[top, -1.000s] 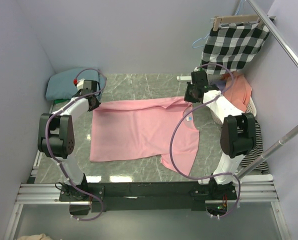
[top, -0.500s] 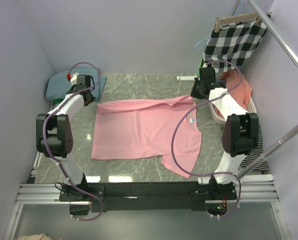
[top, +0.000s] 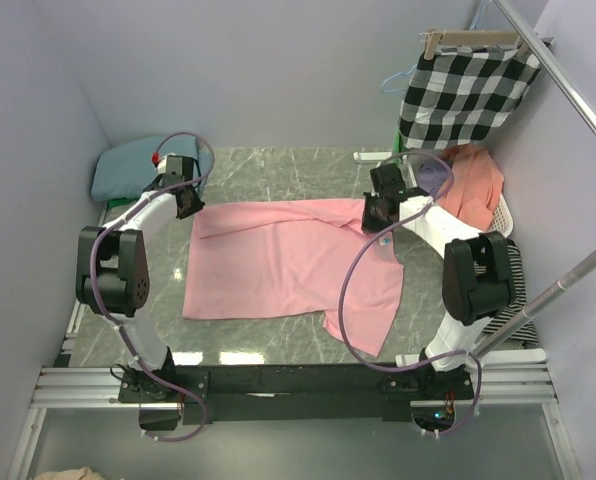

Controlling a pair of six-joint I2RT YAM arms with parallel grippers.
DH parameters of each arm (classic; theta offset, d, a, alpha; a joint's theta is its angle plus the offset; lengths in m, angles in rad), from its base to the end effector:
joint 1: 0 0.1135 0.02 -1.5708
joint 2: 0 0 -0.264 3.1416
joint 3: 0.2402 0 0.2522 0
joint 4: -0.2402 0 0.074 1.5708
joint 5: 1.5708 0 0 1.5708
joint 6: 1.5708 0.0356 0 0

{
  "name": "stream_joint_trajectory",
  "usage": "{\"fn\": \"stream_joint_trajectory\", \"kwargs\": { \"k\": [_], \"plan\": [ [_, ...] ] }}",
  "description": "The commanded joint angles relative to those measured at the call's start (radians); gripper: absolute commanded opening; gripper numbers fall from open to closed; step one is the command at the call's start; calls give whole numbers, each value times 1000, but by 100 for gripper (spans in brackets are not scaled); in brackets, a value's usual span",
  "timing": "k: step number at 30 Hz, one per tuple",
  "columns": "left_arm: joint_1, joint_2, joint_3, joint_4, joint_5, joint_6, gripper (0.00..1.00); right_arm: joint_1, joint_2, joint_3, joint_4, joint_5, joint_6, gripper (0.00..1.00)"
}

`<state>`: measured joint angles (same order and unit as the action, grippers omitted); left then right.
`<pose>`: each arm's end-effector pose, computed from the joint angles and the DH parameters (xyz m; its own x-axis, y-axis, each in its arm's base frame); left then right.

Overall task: Fold and stack the t-shirts
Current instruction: Fold the flattened tshirt in 1/3 of the way

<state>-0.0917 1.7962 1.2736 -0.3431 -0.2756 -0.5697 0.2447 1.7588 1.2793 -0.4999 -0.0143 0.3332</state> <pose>0.3906 -0.0262 0.2181 -0.5914 -0.4668 -0.6575 -0.4827 0.8581 -0.1751 0.3641 0.0915 0.2221 -0.8429 0.1266 -0.5230 0.0272 0.9807 0.1936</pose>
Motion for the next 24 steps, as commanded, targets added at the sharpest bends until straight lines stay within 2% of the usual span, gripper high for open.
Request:
{"fn": "stream_joint_trajectory", "kwargs": {
  "k": [1, 4, 5, 7, 8, 10, 17, 24],
  "plan": [
    [-9, -6, 6, 4, 26, -10, 28, 21, -107, -81, -11, 129, 49, 0],
    [-14, -8, -3, 3, 27, -10, 31, 21, -110, -121, -6, 215, 53, 0],
    [-16, -8, -9, 3, 29, -10, 33, 19, -105, -115, -8, 229, 53, 19],
    [-20, -1, -14, 1, 30, -13, 37, 21, -99, -100, -18, 266, 50, 27],
    [-22, -1, -20, 0, 33, -15, 37, 19, -104, -89, -12, 264, 46, 34],
    [-25, -3, -32, 3, 41, -19, 40, 21, -111, -77, -3, 251, 40, 39],
    [-26, 2, -111, 41, 116, -61, 41, 19, -105, -18, 6, 209, 27, 41],
    [-29, 6, -161, 93, 139, -87, 41, 19, -104, -29, 23, 186, 26, 43]
  ]
}}
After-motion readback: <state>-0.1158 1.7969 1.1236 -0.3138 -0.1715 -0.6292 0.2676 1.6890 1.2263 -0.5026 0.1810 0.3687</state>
